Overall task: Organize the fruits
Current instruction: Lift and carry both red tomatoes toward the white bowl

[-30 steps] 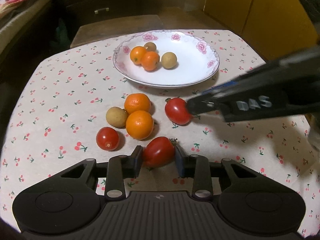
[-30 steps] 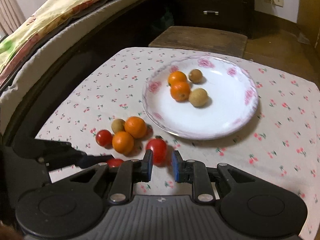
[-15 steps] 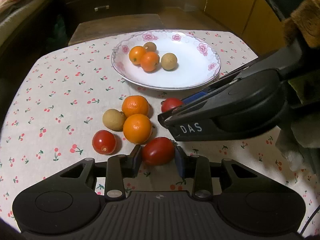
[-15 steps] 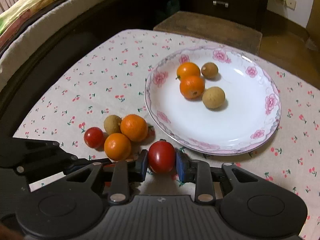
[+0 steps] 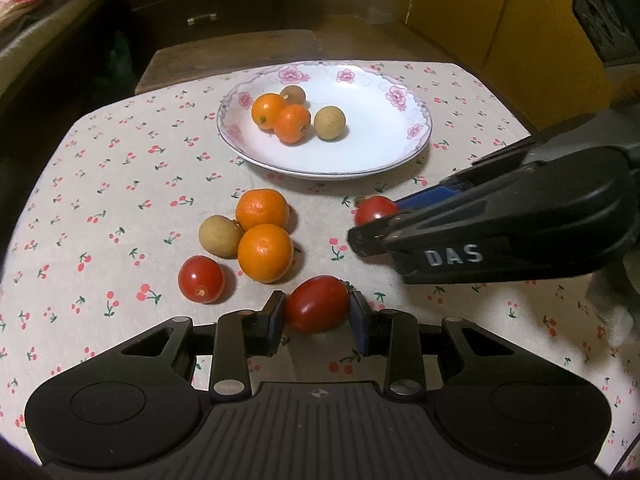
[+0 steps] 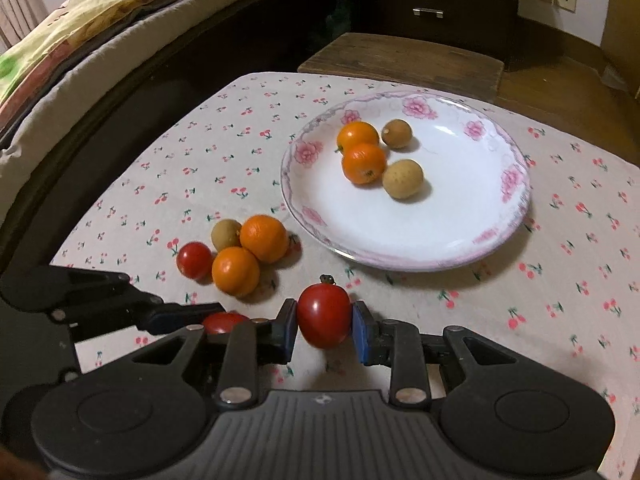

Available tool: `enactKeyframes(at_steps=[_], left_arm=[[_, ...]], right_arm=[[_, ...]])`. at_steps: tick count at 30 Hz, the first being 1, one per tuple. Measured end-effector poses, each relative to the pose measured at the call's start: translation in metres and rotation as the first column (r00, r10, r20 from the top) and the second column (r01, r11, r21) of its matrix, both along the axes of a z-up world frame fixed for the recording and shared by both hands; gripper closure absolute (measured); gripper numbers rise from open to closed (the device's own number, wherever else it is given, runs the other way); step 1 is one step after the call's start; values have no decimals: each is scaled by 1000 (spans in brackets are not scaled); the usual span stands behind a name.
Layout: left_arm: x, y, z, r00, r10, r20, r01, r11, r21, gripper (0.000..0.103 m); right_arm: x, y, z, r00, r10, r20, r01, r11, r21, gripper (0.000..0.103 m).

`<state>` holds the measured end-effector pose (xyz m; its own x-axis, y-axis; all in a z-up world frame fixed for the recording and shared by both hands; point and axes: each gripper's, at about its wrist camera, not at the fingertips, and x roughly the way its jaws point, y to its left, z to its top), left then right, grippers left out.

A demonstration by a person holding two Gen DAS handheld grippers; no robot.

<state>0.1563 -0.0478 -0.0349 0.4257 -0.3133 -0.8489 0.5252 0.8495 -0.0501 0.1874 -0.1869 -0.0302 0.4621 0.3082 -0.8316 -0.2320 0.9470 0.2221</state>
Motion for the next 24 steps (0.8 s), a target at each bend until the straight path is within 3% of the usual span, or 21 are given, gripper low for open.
enactKeyframes(at_steps=[24], left_arm=[[-1,-15,16,999,-5,32,6,1000,-13,61]], right_arm=[[-19,-29,22,996,-79,42,79,997,14,73]])
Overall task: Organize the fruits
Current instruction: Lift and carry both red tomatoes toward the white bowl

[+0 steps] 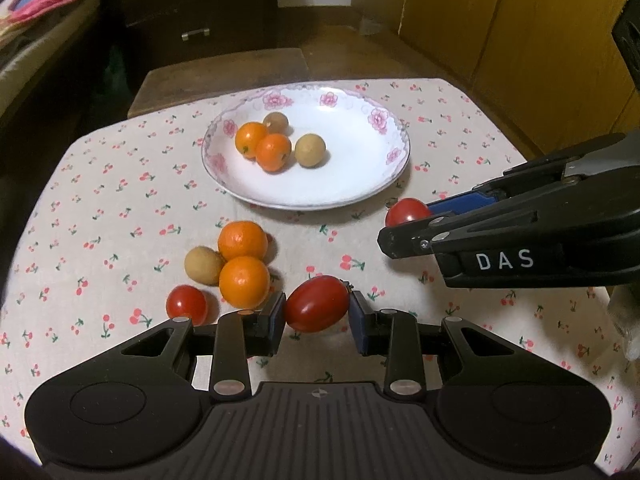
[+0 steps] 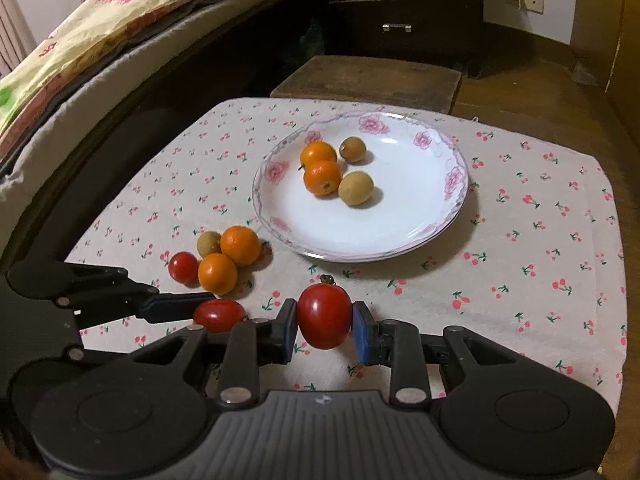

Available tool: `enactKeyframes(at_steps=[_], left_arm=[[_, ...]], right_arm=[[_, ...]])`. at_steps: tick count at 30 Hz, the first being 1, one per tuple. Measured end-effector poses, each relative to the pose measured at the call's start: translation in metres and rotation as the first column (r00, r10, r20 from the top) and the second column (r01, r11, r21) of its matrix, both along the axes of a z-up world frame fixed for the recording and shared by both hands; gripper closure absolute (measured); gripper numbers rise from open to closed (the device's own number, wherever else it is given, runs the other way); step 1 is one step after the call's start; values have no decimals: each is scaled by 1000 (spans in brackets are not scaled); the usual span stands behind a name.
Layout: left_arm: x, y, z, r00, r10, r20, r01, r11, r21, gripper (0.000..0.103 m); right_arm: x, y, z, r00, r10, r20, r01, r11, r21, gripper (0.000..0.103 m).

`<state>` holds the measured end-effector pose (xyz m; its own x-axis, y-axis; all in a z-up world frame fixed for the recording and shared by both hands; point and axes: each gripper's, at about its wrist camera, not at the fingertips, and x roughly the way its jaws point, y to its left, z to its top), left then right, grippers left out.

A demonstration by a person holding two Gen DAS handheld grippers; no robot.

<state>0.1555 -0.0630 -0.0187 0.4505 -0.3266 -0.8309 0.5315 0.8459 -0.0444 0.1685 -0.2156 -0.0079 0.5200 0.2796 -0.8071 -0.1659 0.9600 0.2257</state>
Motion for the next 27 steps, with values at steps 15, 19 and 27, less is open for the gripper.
enactKeyframes(at_steps=[15,19,27], left_arm=[[26,-13,21,998,36,50,-34,999,-25,61],[33,-16,23,997,46,57,-45,999,-26,61],[49,-16,25,995,81,57,-79,996,-31,61]], right_arm=[[12,-18,13,998,-58,39,57,998,29,73],[17,-22,16,997,-69,46,67,997,31,73],[26,-27,15,995,-85,49,83,996,35,73]])
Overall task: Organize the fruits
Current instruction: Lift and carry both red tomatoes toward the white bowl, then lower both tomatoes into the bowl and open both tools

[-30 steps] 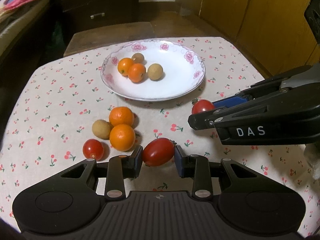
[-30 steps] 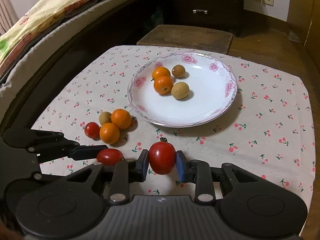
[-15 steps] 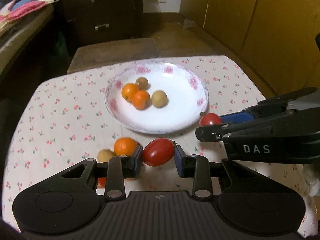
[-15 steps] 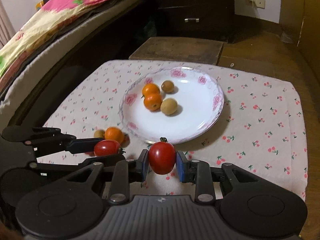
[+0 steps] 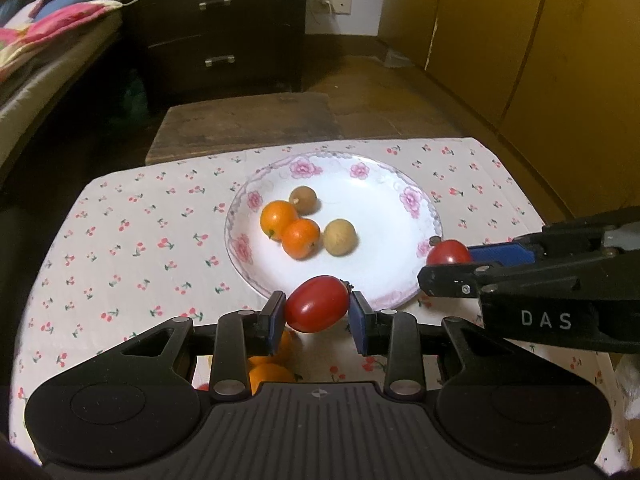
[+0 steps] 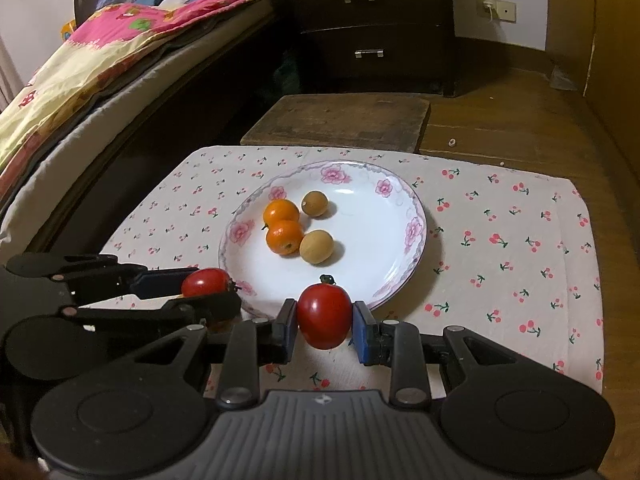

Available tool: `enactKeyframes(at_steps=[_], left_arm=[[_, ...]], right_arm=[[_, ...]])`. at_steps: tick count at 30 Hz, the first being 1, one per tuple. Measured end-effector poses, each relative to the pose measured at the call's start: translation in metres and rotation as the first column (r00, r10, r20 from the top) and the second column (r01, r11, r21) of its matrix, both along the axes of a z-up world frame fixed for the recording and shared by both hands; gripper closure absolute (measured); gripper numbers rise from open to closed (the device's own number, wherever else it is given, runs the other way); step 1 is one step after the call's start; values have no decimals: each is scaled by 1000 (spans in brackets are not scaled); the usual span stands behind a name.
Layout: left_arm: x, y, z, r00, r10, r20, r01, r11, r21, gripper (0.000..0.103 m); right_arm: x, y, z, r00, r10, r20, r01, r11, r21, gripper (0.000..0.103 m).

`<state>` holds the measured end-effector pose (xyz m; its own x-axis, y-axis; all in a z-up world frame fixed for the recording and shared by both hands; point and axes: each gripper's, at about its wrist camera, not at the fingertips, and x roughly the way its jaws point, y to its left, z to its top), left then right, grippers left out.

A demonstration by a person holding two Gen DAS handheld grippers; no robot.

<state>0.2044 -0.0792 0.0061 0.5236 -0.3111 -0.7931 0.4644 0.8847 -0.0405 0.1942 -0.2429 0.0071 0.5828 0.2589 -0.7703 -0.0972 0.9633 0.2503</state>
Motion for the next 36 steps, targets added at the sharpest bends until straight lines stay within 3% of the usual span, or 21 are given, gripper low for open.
enactKeyframes(at_steps=[36], left_arm=[[31,-9,-13,999,43,-18,-43,999,13,61]], right_arm=[[28,0,-14,1000,0,-9,0,1000,-2,73]])
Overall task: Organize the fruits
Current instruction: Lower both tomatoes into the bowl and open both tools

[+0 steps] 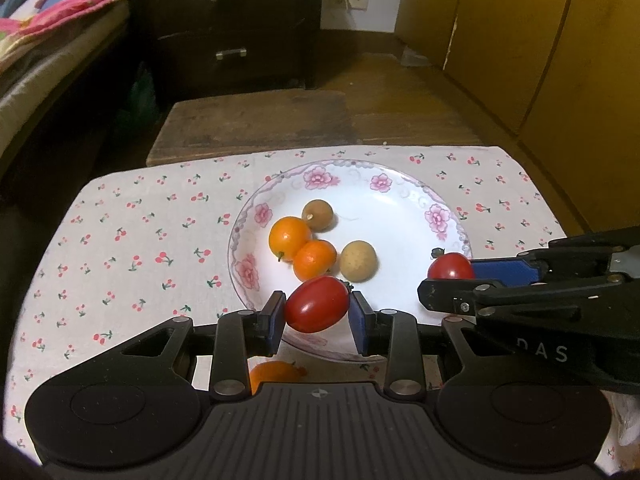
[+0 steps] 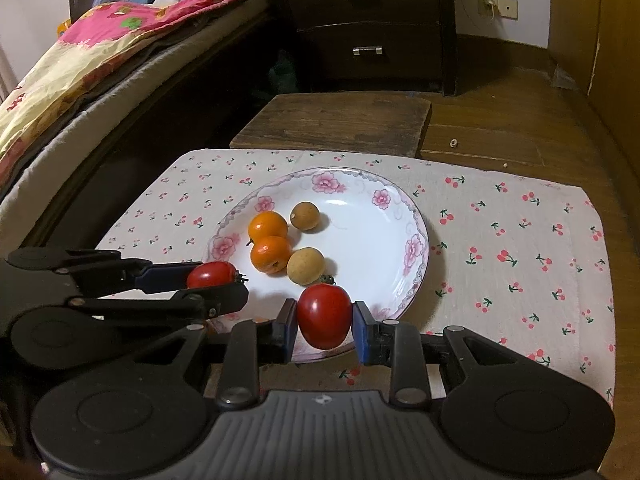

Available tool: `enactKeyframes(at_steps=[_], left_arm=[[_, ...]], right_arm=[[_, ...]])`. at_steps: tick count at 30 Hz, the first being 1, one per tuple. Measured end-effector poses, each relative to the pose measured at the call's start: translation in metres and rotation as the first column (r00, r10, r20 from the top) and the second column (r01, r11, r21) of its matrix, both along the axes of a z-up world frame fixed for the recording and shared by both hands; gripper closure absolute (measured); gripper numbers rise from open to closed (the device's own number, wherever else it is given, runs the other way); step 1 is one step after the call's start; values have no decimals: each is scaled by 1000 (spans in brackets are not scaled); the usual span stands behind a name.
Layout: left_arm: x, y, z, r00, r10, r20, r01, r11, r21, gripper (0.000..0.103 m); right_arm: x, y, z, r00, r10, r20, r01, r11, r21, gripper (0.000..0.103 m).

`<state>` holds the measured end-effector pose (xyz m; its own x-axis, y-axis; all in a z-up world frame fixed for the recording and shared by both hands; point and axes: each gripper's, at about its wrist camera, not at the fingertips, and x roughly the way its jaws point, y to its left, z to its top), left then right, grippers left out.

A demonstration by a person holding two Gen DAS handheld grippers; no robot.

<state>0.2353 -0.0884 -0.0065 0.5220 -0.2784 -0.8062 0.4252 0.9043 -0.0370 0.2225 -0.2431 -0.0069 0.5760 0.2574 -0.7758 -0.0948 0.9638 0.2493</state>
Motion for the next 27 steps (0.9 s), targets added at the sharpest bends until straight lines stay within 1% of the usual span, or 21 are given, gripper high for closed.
enactKeyframes(at_steps=[13,27], left_arm=[[5,1,-5,1000,20,-20,-21,1000,-12,62],[5,3,1,999,33,-10,-33,999,-29,61]], right_arm=[[5,-1,-6,1000,-3,-4,3,1000,17,72],[5,-5,1,1000,-13,18,12,999,37,72]])
